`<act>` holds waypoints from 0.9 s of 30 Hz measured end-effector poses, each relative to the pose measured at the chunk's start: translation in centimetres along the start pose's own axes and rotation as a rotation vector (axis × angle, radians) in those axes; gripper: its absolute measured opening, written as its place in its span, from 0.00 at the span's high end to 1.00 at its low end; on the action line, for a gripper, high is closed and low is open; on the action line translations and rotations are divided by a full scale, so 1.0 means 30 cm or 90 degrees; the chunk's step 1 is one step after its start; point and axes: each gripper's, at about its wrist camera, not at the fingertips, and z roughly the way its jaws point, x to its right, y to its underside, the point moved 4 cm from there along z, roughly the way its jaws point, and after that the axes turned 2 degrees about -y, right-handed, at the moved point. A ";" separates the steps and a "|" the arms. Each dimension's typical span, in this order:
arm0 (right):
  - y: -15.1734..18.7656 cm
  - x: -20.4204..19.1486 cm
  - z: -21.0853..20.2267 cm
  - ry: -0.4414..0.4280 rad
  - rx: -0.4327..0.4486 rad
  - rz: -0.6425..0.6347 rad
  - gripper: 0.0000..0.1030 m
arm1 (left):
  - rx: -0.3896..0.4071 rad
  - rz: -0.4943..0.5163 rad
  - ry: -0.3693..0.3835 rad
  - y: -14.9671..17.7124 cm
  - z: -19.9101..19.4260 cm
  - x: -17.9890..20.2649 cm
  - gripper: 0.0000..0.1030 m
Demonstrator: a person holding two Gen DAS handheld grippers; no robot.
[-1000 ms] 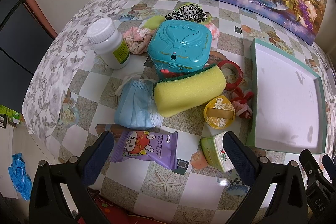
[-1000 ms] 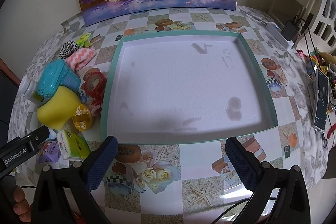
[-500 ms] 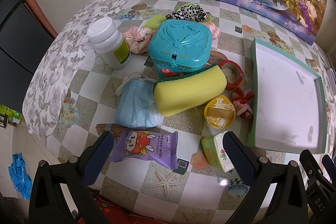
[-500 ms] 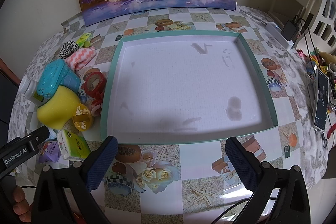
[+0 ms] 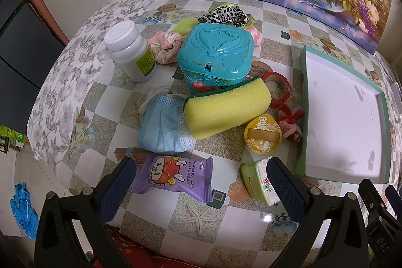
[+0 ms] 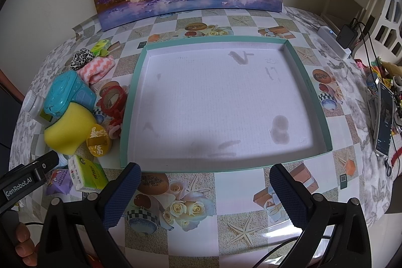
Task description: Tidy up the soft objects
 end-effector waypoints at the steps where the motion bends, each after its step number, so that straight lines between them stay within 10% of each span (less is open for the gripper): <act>1: 0.000 0.000 0.000 0.000 0.000 0.000 0.00 | 0.000 0.000 0.000 0.000 0.000 0.000 0.00; 15: 0.004 -0.014 -0.007 -0.009 0.011 -0.006 0.00 | -0.005 -0.013 0.014 0.003 0.004 -0.020 0.00; 27: 0.021 -0.286 0.016 -0.164 -0.003 -0.089 0.00 | -0.052 -0.178 -0.002 -0.004 0.091 -0.272 0.00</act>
